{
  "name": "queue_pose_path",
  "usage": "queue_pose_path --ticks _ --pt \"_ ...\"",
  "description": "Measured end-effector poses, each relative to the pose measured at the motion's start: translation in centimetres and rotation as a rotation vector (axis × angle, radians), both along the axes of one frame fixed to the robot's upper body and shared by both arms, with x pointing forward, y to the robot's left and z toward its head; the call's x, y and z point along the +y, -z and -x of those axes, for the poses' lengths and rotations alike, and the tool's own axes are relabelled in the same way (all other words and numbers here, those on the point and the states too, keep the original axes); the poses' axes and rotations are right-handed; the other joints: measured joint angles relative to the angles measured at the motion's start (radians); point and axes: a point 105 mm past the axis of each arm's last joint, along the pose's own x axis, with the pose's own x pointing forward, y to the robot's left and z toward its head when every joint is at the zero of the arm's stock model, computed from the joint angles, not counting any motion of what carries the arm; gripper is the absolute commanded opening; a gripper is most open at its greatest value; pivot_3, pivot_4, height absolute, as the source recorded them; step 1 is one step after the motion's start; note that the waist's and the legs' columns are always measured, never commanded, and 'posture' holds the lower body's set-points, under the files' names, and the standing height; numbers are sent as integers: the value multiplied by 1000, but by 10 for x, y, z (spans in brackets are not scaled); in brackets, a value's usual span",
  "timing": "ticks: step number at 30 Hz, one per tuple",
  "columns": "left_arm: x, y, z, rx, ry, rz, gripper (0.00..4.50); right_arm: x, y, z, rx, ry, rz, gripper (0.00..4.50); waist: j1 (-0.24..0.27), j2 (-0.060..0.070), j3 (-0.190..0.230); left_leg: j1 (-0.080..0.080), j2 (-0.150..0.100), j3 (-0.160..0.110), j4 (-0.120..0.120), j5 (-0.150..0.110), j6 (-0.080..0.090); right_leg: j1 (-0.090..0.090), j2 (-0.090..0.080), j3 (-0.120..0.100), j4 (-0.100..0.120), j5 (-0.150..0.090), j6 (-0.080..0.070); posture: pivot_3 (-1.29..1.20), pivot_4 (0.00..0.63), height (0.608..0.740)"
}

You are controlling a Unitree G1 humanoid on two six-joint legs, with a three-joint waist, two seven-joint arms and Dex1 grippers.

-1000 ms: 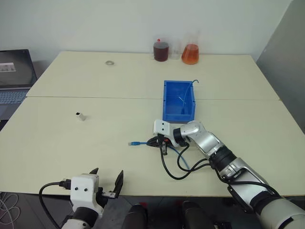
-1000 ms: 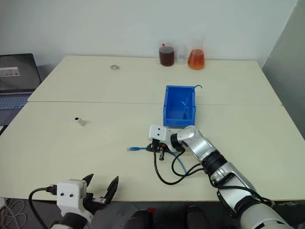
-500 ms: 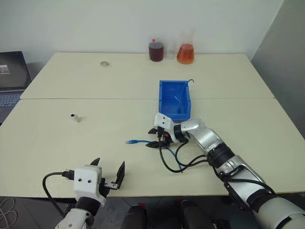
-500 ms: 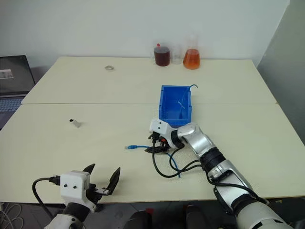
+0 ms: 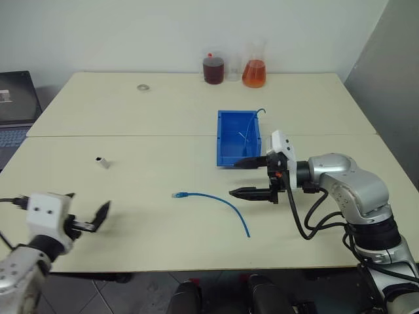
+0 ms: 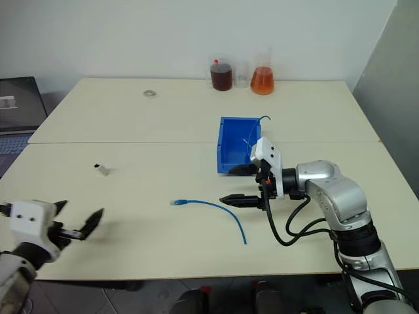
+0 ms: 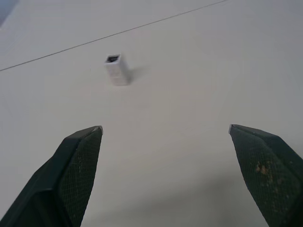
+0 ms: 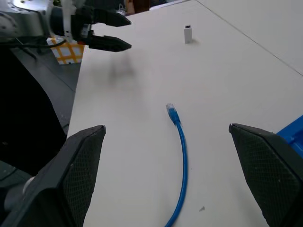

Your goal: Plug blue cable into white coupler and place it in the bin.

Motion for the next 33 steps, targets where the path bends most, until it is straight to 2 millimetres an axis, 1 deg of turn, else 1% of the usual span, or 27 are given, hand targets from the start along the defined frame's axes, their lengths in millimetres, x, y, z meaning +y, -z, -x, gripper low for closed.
queue_pose_path --ticks 2,4,5,6,8,10,11,13,14,15,18,22,24,29,32,33 --pt "-7 -5 -11 -8 55 9 4500 3 -7 -1 -20 8 -16 4439 1 -1 -1 0 0 0 0 0 0 0 -1 0 0 0 0 0 150 740" --pt "-24 -3 -18 2 145 30 4500 3 -8 -2 -28 20 -18 4439 7 -1 -1 -1 -1 1 0 0 0 0 -3 0 0 0 1 0 150 740" --pt "-35 2 -21 18 195 45 4500 2 -7 -3 -29 30 -14 4439 8 -1 -1 -1 -2 1 0 0 0 0 -3 1 -1 1 1 0 150 740" --pt "-53 9 -24 50 282 62 4500 1 -6 -5 -28 47 -11 4439 10 -1 -1 -1 -2 1 0 0 0 0 -4 0 -1 1 1 0 150 740" --pt "-75 19 -26 93 393 73 4500 0 -5 -6 -26 60 -9 4439 12 -1 -1 -1 -2 1 0 0 0 0 -4 0 -1 1 1 0 150 740" --pt "-98 22 -32 129 543 50 4500 -1 -3 -7 -24 77 -6 4439 15 -2 -1 -2 -1 0 -1 0 0 -1 -3 -1 -1 1 1 0 150 740" --pt "-105 21 -35 136 600 35 4500 -1 -3 -8 -25 82 -6 4439 16 -2 -1 -2 -1 0 -1 0 0 -1 -2 -1 0 1 1 0 150 740" --pt "-112 18 -43 149 684 13 4500 -2 -2 -8 -25 91 -2 4439 16 -1 -1 -1 -1 0 -1 0 0 -1 -2 -1 0 1 1 0 150 740" --pt "-116 17 -50 158 734 -6 4500 -3 -2 -8 -21 92 0 4439 16 -1 -1 -1 -1 0 0 0 0 -1 -2 0 0 1 1 0 150 740" --pt "-122 16 -61 175 806 -26 4500 -4 -2 -6 -6 89 2 4439 17 -1 0 -1 -1 0 0 0 0 0 -1 -1 0 1 1 0 150 740" --pt "-128 17 -75 206 921 -81 4500 0 -6 5 -2 47 1 4439 18 -1 0 -2 -1 1 0 0 0 0 -1 -1 -1 1 1 0 150 740" --pt "-130 34 -77 323 1067 -109 4500 -9 -6 9 7 68 25 4439 10 -1 0 -4 -1 2 -1 0 0 -2 -1 0 -1 0 0 0 150 740" --pt "-133 34 -79 347 1143 -144 4500 -11 -1 10 26 88 28 4439 11 -1 0 -5 -1 1 0 0 0 -4 -1 -1 0 0 0 0 150 740" --pt "-138 36 -88 356 1227 -207 4500 -14 7 14 45 120 38 4439 16 -1 0 -5 -2 1 1 0 0 -3 -1 -1 0 0 0 0 150 740" --pt "-138 36 -93 353 1246 -237 4500 -15 6 15 45 136 37 4439 18 -1 -1 -3 -2 0 1 0 1 -1 -1 -1 0 1 0 0 150 740" --pt "-137 36 -94 353 1250 -241 4318 -16 6 16 47 140 35 4478 18 -1 -1 -3 -2 0 1 0 1 -1 -1 -1 0 1 0 0 150 740"
